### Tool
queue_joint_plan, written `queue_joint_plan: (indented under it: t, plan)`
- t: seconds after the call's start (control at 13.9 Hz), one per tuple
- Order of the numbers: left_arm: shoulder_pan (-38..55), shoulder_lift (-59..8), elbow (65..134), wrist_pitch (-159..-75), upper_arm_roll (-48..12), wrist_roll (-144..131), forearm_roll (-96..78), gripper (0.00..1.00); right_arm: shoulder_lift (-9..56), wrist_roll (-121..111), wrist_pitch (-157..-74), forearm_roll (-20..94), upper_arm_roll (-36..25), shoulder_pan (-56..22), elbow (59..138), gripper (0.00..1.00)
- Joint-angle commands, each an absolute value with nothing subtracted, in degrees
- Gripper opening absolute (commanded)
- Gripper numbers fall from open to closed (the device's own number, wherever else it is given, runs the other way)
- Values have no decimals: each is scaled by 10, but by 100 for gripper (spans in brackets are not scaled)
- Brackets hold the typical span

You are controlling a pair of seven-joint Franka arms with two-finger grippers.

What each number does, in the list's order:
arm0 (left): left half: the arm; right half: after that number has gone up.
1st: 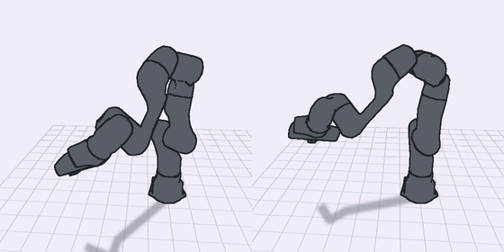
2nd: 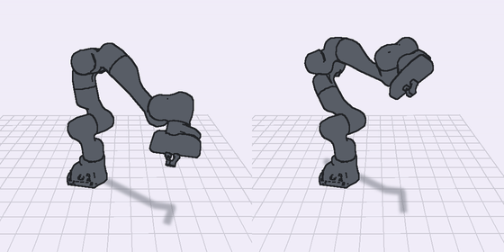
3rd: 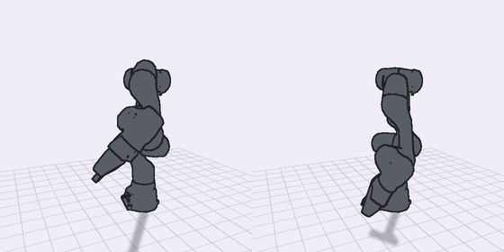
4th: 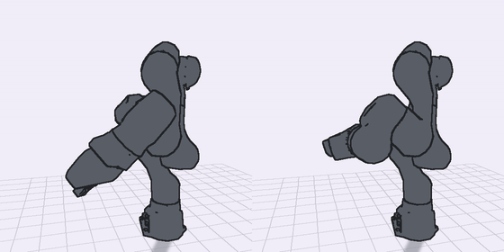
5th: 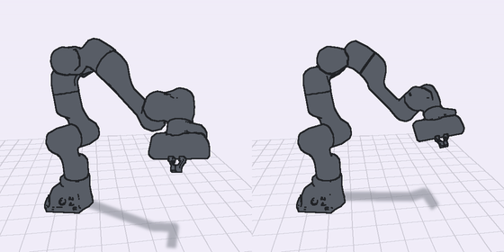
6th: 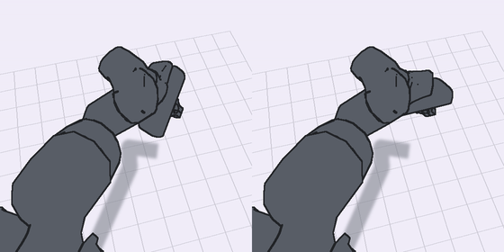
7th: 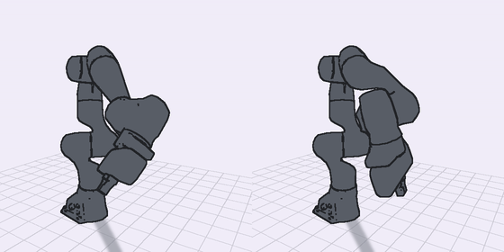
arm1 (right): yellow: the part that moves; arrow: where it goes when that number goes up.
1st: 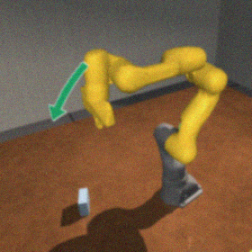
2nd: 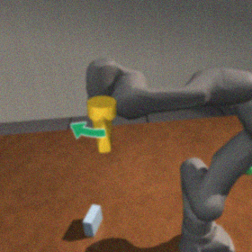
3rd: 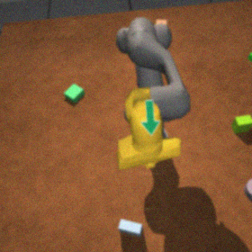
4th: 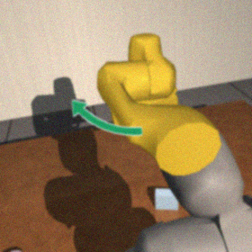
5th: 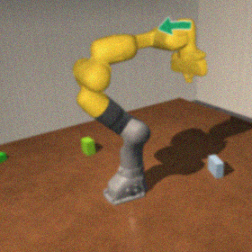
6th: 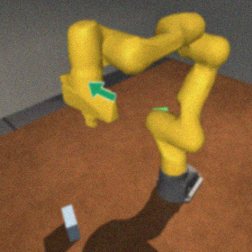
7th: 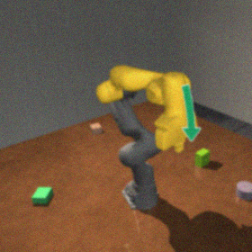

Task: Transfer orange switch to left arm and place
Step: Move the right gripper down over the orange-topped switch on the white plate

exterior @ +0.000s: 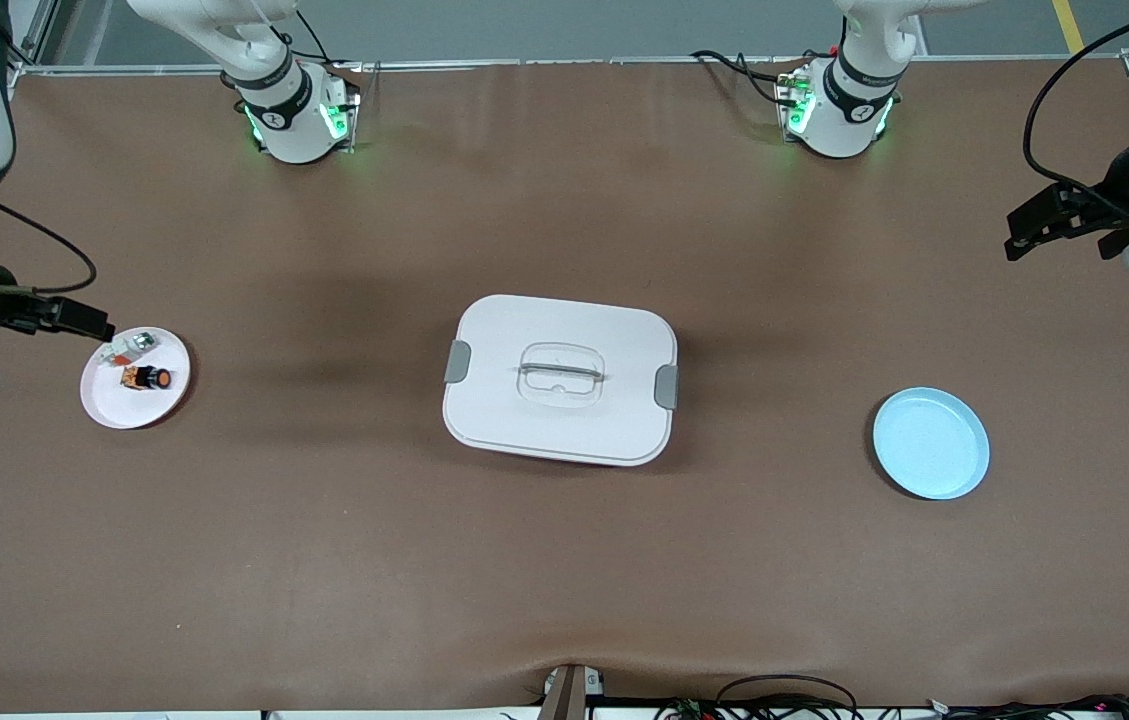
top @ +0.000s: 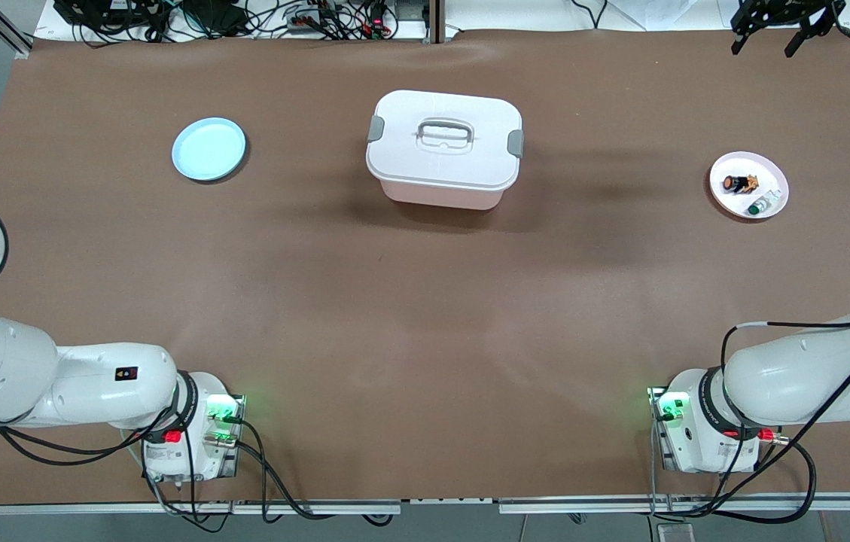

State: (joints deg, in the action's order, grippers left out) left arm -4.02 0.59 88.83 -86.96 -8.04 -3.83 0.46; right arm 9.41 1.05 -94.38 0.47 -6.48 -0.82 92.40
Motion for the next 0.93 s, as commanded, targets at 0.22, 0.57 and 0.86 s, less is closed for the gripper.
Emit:
queue_joint_plan:
  t: [0.22, 0.57, 0.86]
  plan:
    - [-41, 4, 895, -889, -82, -37, 13, 100, 104, -94, -978, -8, -62, 46, 960, 100]
    - [-42, 2, 900, -890, -82, -37, 13, 100, 100, -120, -1037, 3, -62, 96, 1050, 100]
    - [-41, 1, 902, -899, -82, -37, 13, 100, 104, -162, -1157, 3, -62, 130, 1125, 100]
